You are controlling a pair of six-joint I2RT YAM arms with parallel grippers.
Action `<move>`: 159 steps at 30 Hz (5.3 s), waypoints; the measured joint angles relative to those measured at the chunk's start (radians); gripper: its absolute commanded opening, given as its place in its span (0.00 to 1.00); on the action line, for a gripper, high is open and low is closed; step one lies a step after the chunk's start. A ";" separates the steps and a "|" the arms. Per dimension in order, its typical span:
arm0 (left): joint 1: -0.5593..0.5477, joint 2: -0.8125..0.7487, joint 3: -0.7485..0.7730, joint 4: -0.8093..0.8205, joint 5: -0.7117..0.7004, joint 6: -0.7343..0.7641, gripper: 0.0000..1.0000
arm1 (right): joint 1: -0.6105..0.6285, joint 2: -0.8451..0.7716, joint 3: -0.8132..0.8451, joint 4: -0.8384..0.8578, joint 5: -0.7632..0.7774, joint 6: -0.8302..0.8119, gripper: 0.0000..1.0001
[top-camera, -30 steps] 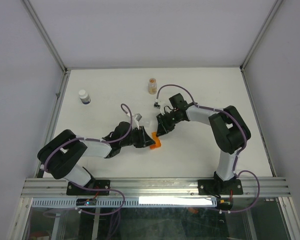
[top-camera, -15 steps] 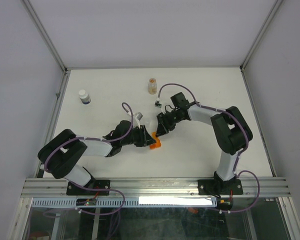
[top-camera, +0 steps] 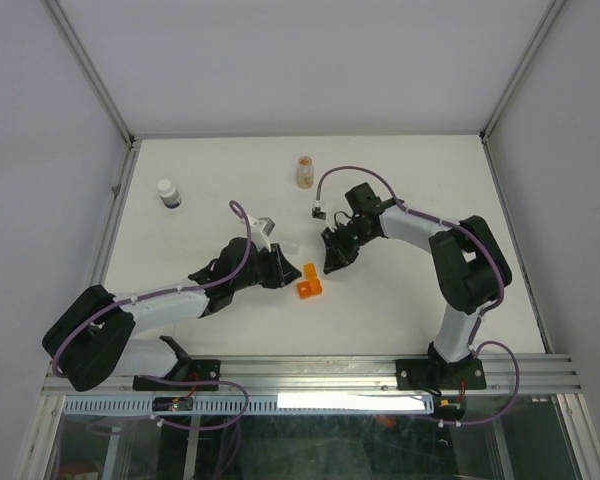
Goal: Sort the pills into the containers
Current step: Unscrew the lid of the pill bottle.
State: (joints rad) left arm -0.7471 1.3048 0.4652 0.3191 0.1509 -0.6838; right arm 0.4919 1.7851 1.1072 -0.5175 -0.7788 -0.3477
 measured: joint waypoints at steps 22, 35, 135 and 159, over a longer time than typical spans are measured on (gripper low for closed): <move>0.000 0.162 -0.015 -0.040 0.030 -0.002 0.15 | 0.072 0.108 0.050 -0.142 0.061 -0.096 0.08; 0.000 0.243 0.032 0.019 0.044 -0.003 0.18 | 0.068 0.108 0.058 -0.187 0.087 -0.116 0.08; -0.121 0.311 0.747 -0.477 0.281 0.914 0.00 | -0.549 -0.538 0.019 -0.138 -0.418 -0.358 0.86; -0.294 0.333 0.429 -0.337 0.180 0.857 0.72 | -0.583 -0.662 -0.202 -0.494 -0.465 -0.937 0.89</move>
State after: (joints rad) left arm -1.0412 1.6379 0.8944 -0.0181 0.3309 0.1730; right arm -0.0906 1.1229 0.9054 -1.0111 -1.2442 -1.2850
